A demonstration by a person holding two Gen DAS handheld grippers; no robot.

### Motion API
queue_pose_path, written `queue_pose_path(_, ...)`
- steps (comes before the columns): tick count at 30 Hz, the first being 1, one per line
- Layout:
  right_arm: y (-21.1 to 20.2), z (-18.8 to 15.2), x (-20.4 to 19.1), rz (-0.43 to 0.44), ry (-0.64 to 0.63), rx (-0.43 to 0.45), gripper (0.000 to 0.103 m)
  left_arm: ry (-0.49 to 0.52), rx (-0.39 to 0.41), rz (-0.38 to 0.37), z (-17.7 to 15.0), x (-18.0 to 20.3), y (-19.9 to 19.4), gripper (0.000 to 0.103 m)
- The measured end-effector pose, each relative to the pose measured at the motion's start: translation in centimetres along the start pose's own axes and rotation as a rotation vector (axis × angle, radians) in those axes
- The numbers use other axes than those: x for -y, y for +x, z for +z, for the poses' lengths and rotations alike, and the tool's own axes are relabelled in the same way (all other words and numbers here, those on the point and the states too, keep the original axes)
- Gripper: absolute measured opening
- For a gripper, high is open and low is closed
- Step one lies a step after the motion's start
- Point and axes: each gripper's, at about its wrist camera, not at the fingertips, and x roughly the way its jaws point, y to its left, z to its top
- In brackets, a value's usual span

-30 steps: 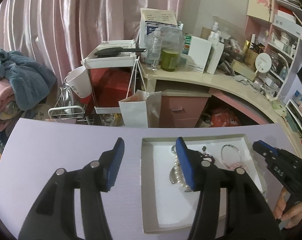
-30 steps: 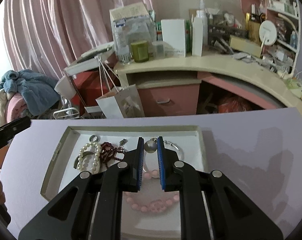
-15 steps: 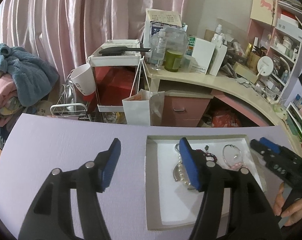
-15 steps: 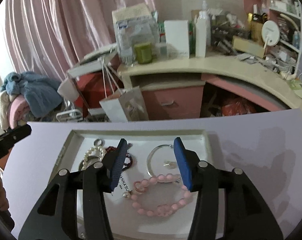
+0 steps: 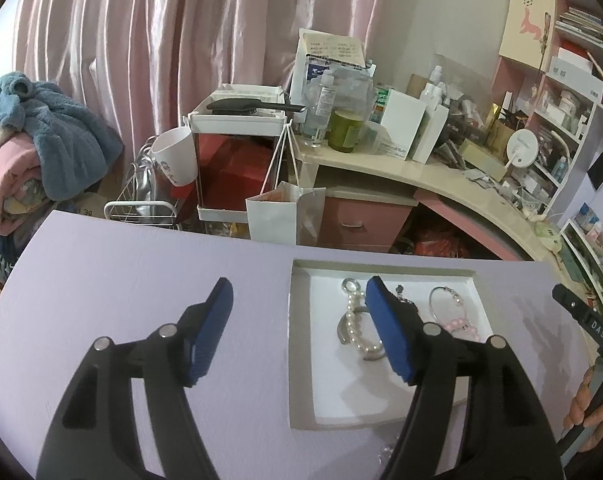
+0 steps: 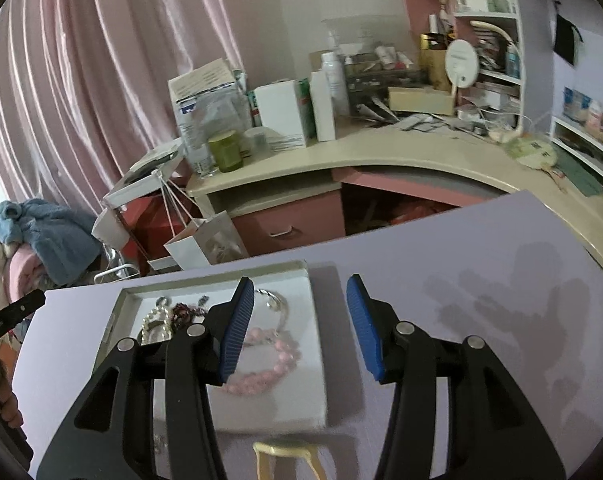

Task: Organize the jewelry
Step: 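Move both tools back toward the yellow watch and silver earrings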

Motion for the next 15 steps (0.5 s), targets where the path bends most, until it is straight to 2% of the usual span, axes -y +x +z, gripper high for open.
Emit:
queue_pose_path(4, -1.0, -1.6, 0.1, -0.013, -0.011, -0.009, 0.051, 0.002, 0.005, -0.003, -0.7, 0.1, -0.8, 0.073)
queue_pose_path(8, -1.6, -3.8, 0.0, -0.024, -0.036, -0.030, 0.060, 0.003, 0.012, -0.012, -1.7, 0.3, -1.6, 0.078)
queue_pose_path(12, -1.8, -6.2, 0.4, -0.016, -0.017, -0.067, 0.063, 0.016, 0.026, -0.016, -3.2, 0.5, -2.6, 0.083)
queue_pose_path(15, -2.0, -7.6, 0.6, -0.017, -0.010, -0.091, 0.068, 0.021, 0.025, -0.022, -4.3, 0.6, -3.1, 0.086)
